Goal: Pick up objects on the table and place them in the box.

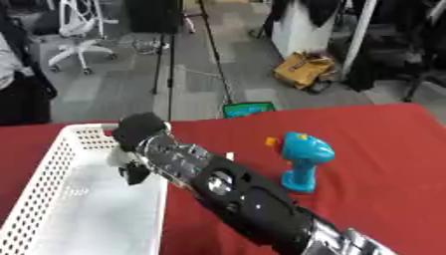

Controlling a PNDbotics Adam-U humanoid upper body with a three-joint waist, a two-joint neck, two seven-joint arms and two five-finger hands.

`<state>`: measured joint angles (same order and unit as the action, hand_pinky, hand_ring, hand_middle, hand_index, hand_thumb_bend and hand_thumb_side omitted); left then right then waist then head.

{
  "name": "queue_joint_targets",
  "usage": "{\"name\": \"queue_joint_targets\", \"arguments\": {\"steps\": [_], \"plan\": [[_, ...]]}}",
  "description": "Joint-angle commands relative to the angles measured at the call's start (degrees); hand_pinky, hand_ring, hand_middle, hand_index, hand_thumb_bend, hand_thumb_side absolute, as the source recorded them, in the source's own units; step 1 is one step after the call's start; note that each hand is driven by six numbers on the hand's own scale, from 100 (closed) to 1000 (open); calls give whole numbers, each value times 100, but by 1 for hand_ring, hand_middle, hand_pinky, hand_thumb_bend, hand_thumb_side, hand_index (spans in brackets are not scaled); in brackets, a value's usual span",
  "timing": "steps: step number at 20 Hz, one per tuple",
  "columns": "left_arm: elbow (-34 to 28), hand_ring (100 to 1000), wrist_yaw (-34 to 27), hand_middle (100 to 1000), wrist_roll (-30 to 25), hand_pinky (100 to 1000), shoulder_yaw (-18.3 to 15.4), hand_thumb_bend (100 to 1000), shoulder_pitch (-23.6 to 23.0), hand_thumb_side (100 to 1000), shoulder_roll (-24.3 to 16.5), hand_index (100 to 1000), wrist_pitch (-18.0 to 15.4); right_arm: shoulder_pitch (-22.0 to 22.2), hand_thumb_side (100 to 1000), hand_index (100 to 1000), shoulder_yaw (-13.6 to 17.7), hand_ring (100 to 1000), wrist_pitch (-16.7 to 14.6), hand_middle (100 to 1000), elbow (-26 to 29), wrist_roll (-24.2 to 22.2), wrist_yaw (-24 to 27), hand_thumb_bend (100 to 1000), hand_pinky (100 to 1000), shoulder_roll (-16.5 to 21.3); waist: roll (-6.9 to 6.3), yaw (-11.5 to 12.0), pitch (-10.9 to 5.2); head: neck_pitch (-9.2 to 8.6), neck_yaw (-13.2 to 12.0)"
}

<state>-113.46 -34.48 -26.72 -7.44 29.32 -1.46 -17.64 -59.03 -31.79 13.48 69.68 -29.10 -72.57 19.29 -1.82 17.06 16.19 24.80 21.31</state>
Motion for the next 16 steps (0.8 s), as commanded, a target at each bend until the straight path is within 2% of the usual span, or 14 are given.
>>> {"name": "queue_joint_targets", "arguments": {"steps": [1, 3, 4, 6, 8, 9, 10, 11, 13, 15, 16], "plan": [[-113, 660, -49, 676, -44, 592, 22, 100, 107, 802, 20, 700, -7, -106, 407, 516, 280, 323, -49, 411, -603, 438, -209, 233, 100, -228, -38, 51, -69, -99, 98], [-113, 660, -58, 675, -53, 592, 21, 100, 107, 802, 33, 700, -8, -97, 410, 518, 379, 323, -117, 412, -908, 681, -264, 234, 100, -324, -51, 69, -63, -109, 122], [-113, 661, -61, 676, -55, 593, 20, 100, 107, 802, 35, 700, -8, -93, 440, 555, 410, 346, -153, 432, -1015, 768, -280, 258, 100, -352, -54, 72, -60, -113, 129], [-113, 661, -61, 676, -64, 593, 17, 100, 105, 792, 37, 700, -7, -87, 502, 608, 446, 413, -269, 475, -1216, 836, -303, 365, 100, -409, -60, 66, -50, -116, 150], [-113, 661, -61, 676, -70, 593, 17, 100, 104, 803, 38, 701, -5, -108, 598, 716, 463, 544, -425, 576, -1340, 746, -298, 434, 304, -456, -60, 59, -47, -118, 160], [-113, 661, -60, 676, -71, 593, 16, 100, 103, 803, 37, 701, -4, -117, 598, 716, 475, 544, -492, 576, -1371, 678, -284, 434, 304, -472, -61, 56, -47, -116, 163], [-113, 661, -59, 676, -71, 593, 15, 100, 103, 803, 37, 701, -4, -123, 672, 842, 484, 708, -543, 706, -1386, 615, -272, 571, 586, -483, -62, 55, -48, -115, 167], [-113, 661, -61, 676, -68, 594, 14, 100, 102, 804, 37, 701, -6, -131, 697, 887, 484, 775, -625, 772, -1399, 512, -238, 597, 688, -506, -65, 55, -51, -115, 177], [-113, 662, -63, 676, -62, 594, 11, 100, 98, 805, 34, 701, -9, -152, 738, 933, 498, 873, -734, 847, -1362, 350, -181, 631, 797, -519, -65, 50, -56, -110, 185], [-113, 662, -60, 676, -55, 595, 9, 100, 94, 806, 31, 702, -7, -172, 763, 949, 497, 916, -787, 907, -1268, 248, -113, 650, 850, -514, -57, 36, -59, -105, 180], [-113, 662, -58, 676, -52, 595, 8, 100, 94, 806, 30, 702, -5, -179, 763, 949, 489, 916, -797, 907, -1215, 210, -76, 650, 850, -505, -54, 30, -60, -104, 175]]}}
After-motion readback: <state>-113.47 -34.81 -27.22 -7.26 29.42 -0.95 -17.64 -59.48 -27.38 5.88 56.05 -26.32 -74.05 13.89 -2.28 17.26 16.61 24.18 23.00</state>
